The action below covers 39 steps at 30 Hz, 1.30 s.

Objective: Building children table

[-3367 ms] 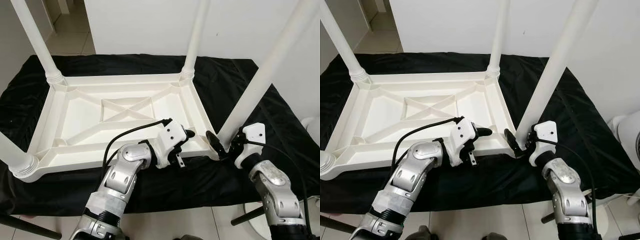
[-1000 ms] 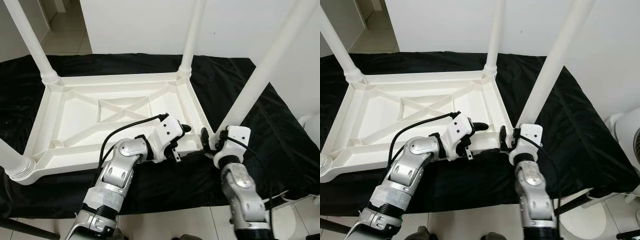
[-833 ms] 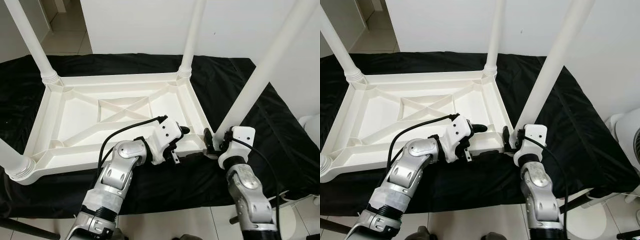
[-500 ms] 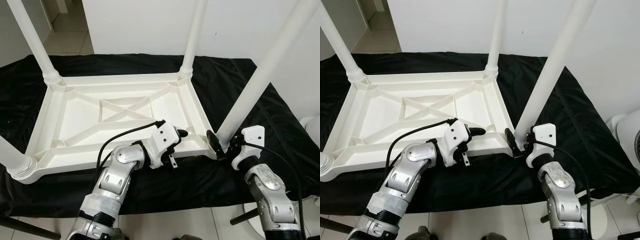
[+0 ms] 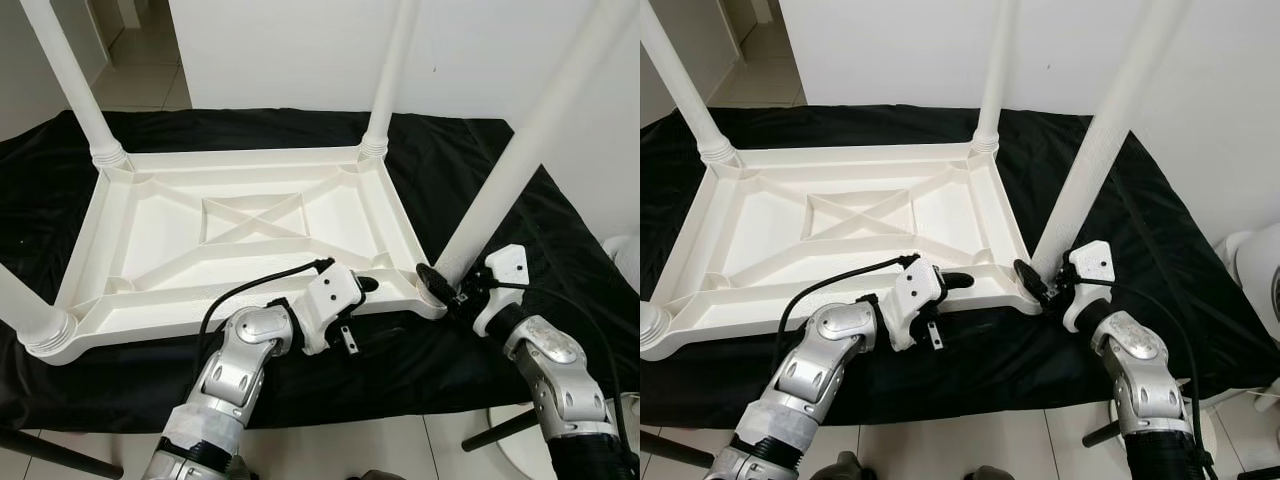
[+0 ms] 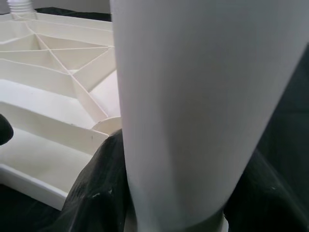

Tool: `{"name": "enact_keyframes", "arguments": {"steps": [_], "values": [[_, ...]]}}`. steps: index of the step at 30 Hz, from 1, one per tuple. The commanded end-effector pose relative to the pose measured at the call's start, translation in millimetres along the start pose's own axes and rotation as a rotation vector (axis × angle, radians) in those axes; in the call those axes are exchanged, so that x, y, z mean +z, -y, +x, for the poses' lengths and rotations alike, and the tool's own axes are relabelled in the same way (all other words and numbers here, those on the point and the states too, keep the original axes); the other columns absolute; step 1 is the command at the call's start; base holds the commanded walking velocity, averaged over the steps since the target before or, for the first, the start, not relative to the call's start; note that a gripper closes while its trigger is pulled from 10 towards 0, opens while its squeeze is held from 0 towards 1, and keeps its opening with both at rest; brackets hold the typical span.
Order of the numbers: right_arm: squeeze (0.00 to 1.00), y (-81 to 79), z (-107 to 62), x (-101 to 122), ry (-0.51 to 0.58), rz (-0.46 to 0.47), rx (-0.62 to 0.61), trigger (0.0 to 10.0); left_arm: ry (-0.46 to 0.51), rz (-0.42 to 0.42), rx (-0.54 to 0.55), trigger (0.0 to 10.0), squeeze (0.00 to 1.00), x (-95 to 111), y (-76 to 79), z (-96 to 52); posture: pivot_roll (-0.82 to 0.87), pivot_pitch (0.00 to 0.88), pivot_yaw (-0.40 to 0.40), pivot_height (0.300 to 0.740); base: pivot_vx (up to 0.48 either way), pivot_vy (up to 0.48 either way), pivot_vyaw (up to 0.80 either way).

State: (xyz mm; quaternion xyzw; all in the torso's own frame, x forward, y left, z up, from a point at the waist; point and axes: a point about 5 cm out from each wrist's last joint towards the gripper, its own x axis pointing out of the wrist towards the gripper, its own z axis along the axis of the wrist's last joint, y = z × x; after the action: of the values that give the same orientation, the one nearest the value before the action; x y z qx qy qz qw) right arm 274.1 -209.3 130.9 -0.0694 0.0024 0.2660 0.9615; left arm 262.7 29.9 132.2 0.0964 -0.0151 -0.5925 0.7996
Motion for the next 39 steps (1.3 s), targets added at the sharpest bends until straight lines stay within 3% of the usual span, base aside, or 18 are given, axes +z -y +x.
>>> {"name": "enact_keyframes", "arguments": {"steps": [1, 8, 9, 11, 13, 20, 24, 25, 26, 28, 33, 34, 39], "values": [[0.0, -0.5, 0.6, -3, -0.02, -0.025, 0.042, 0.0, -0.009, 0.013, 0.125, 10.0, 0.0, 1, -4.3, 1.1, 0.0, 0.0, -0.029, 0.74, 0.0, 0.0, 0.0], [0.0, -0.7, -1.5, -7, -0.025, -0.009, 0.045, 0.0, -0.012, 0.011, 0.119, 10.0, 0.0, 1, -3.0, 0.9, 0.0, 0.0, -0.034, 0.74, 0.0, 0.0, 0.0], [0.0, -1.9, -0.7, -9, -0.022, 0.023, 0.002, 10.0, -0.015, 0.016, 0.128, 10.0, 0.0, 0, -3.0, 0.7, 0.0, 0.0, -0.033, 0.74, 0.0, 0.0, 0.0], [0.0, -1.9, 2.4, -13, -0.027, 0.06, -0.124, 10.0, -0.021, 0.023, 0.14, 10.0, 0.0, -1, -3.1, 0.5, 0.0, 0.0, -0.034, 0.74, 0.0, 0.0, 0.0], [0.0, -1.9, 2.4, -13, -0.027, 0.06, -0.124, 10.0, -0.021, 0.023, 0.14, 10.0, 0.0, -1, -3.1, 0.5, 0.0, 0.0, -0.034, 0.74, 0.0, 0.0, 0.0], [0.0, -13.7, 9.9, -19, -0.001, 0.132, -0.401, 10.0, -0.033, 0.054, 0.189, 10.0, 0.0, 1, -14.8, 1.6, 0.0, 0.0, -0.033, 0.74, 0.0, 0.0, 0.0], [0.0, -16.9, 11.3, -20, -0.005, 0.14, -0.42, 10.0, -0.034, 0.056, 0.191, 10.0, 0.0, 1, -15.4, 1.7, 0.0, 0.0, -0.032, 0.74, 0.0, 0.0, 0.0], [0.0, -23.1, 13.8, -20, -0.009, 0.149, -0.45, 10.0, -0.034, 0.057, 0.192, 10.0, 0.0, 1, -15.8, 1.8, 0.0, 0.0, -0.031, 0.74, 0.0, 0.0, 0.0], [0.0, -38.2, 20.0, -22, -0.031, 0.204, -0.558, 10.0, -0.031, 0.054, 0.193, 10.0, 0.0, 1, -15.9, 2.0, -0.01, 0.0, -0.03, 0.74, 0.0, 0.0, 0.0], [0.0, -43.6, 22.2, -22, -0.044, 0.207, -0.609, 10.0, -0.03, 0.054, 0.193, 10.0, 0.0, 1, -15.9, 2.3, -0.01, 0.0, -0.032, 0.74, 0.0, 0.0, 0.0], [0.0, -53.9, 26.8, -21, -0.054, 0.229, -0.67, 10.0, -0.028, 0.053, 0.196, 10.0, 0.0, 0, -16.3, 3.1, -0.01, 0.0, -0.034, 0.74, 0.0, 0.0, 0.0], [0.0, -63.1, 31.3, -19, -0.057, 0.245, -0.71, 10.0, -0.029, 0.05, 0.202, 10.0, 0.0, 0, -16.5, 3.5, -0.01, 0.0, -0.035, 0.74, 0.0, 0.0, 0.0], [0.0, -70.8, 35.9, -14, -0.034, 0.264, -0.711, 10.0, -0.021, 0.044, 0.212, 10.0, 0.0, 0, -17.5, 3.7, -0.01, 0.0, -0.035, 0.74, 0.0, 0.0, 0.0]]}}
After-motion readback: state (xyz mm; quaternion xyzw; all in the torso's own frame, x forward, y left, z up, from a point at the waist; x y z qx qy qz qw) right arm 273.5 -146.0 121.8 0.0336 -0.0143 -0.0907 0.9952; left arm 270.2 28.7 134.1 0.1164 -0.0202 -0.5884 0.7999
